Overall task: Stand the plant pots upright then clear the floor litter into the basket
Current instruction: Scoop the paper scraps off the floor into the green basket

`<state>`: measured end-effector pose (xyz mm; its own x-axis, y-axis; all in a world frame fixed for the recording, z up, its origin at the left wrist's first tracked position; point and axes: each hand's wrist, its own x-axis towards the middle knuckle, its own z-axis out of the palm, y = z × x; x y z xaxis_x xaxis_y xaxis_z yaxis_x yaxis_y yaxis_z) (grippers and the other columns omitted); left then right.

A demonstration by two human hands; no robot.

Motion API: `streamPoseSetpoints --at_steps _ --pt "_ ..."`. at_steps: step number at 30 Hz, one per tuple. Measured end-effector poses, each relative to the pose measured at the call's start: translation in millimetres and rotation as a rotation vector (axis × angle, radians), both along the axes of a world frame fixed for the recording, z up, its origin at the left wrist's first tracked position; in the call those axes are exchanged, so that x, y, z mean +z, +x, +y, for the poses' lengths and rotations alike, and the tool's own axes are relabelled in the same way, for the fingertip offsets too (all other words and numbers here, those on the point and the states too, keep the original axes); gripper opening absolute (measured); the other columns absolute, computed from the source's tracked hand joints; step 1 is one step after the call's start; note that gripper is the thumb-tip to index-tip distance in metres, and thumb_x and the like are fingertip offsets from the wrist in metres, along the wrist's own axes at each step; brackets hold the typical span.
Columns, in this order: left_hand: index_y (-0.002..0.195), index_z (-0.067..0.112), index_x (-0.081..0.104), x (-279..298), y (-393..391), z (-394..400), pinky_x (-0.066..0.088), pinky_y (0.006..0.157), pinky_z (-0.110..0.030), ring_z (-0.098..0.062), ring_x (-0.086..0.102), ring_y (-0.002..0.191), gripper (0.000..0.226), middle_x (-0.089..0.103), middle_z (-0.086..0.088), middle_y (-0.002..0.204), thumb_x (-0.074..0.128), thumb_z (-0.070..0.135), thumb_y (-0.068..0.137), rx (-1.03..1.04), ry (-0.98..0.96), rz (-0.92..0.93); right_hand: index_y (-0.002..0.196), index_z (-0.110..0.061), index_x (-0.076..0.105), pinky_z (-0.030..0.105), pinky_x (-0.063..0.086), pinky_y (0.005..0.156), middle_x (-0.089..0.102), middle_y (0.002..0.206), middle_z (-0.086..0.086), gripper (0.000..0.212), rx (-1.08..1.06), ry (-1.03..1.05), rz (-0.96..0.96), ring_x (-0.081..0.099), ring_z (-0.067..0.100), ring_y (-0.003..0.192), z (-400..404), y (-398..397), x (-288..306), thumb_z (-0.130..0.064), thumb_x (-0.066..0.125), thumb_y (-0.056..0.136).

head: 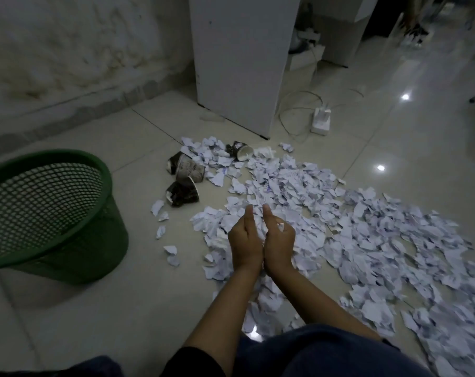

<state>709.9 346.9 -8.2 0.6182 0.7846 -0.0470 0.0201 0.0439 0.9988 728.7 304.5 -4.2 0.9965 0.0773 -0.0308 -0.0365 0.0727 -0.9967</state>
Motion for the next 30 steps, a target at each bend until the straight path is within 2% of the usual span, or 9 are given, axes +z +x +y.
streamPoseSetpoints --at_steps 2,5,9,16,19,23,26,28,30 --pt "0.052 0.018 0.046 20.9 0.0 21.3 0.034 0.048 -0.026 -0.006 0.04 0.04 0.051 0.037 0.007 0.042 0.042 0.032 0.1 0.032 0.035 -0.027 0.047 -0.018 0.037 0.03 0.029 0.048 0.035 0.045 0.005 0.056 0.048 -0.004 -0.025 0.033 0.018 0.045 21.3 2.3 17.5 -0.027 0.06 0.097" --pt "0.051 0.02 0.035 49.6 5.2 48.8 0.03 0.048 -0.028 -0.009 0.034 0.043 0.053 0.034 0.005 0.044 0.041 0.036 0.1 0.069 0.064 -0.063 0.051 -0.013 0.041 0.034 0.029 0.051 0.037 0.049 0.01 0.052 0.089 0.026 -0.07 0.035 0.02 0.048 50.4 10.7 44.4 -0.03 0.061 0.096" --pt "0.056 0.023 0.044 103.9 3.0 103.8 0.038 0.052 -0.018 -0.002 0.044 0.05 0.047 0.049 0.005 0.055 0.038 0.037 0.101 0.161 0.109 -0.096 0.056 -0.011 0.045 0.031 0.031 0.051 0.04 0.05 0.008 0.048 0.169 0.026 -0.138 0.038 0.017 0.049 108.0 13.3 97.8 -0.03 0.06 0.096" --pt "0.065 0.011 0.057 171.7 -43.0 235.5 0.046 0.064 -0.031 -0.021 0.059 0.067 0.051 0.065 -0.01 0.072 0.038 0.042 0.1 0.395 0.263 -0.018 0.052 -0.019 0.052 0.036 0.044 0.059 0.058 0.054 0.001 0.045 0.348 0.113 -0.107 0.054 0.017 0.057 245.5 -26.9 162.7 -0.029 0.06 0.095" --pt "0.079 0.006 0.065 171.1 -77.1 285.4 0.046 0.068 -0.028 -0.022 0.061 0.075 0.051 0.067 -0.011 0.081 0.038 0.043 0.1 0.473 0.256 -0.007 0.054 -0.017 0.056 0.035 0.046 0.06 0.062 0.059 0.006 0.046 0.419 0.09 -0.055 0.059 0.019 0.06 297.8 -60.3 163.9 -0.035 0.058 0.096" --pt "0.087 0.009 0.063 141.1 -114.3 321.5 0.043 0.058 -0.017 -0.015 0.057 0.072 0.043 0.061 0.001 0.075 0.037 0.04 0.101 0.481 0.171 0.058 0.061 -0.011 0.058 0.031 0.047 0.062 0.065 0.066 0.01 0.05 0.512 0.039 -0.018 0.06 0.021 0.064 331.2 -93.5 133.5 -0.047 0.054 0.096" --pt "0.101 0.007 0.064 114.6 -129.4 338.5 0.045 0.075 -0.023 -0.02 0.058 0.086 0.041 0.064 -0.002 0.091 0.04 0.04 0.1 0.5 -0.035 0.071 0.055 -0.017 0.049 0.03 0.043 0.061 0.059 0.06 0.002 0.055 0.546 -0.018 0.066 0.054 0.018 0.059 344.9 -101.5 107.6 -0.051 0.046 0.098" --pt "0.106 0.003 0.065 103.0 -136.5 344.1 0.043 0.083 -0.026 -0.022 0.058 0.092 0.042 0.065 -0.007 0.102 0.04 0.037 0.101 0.477 -0.079 0.098 0.062 -0.019 0.046 0.036 0.047 0.073 0.058 0.068 0.004 0.043 0.593 -0.107 0.094 0.054 0.022 0.07 352.3 -97.8 98.0 -0.039 0.043 0.1" --pt "0.108 0.001 0.064 96.6 -141.9 348.0 0.037 0.078 -0.024 -0.021 0.055 0.09 0.037 0.062 -0.008 0.1 0.04 0.029 0.101 0.442 -0.063 0.123 0.087 -0.018 0.045 0.036 0.043 0.082 0.056 0.089 0.01 0.012 0.716 -0.387 -0.098 0.048 0.021 0.086 353.5 -89.1 92.6 -0.014 0.043 0.099"
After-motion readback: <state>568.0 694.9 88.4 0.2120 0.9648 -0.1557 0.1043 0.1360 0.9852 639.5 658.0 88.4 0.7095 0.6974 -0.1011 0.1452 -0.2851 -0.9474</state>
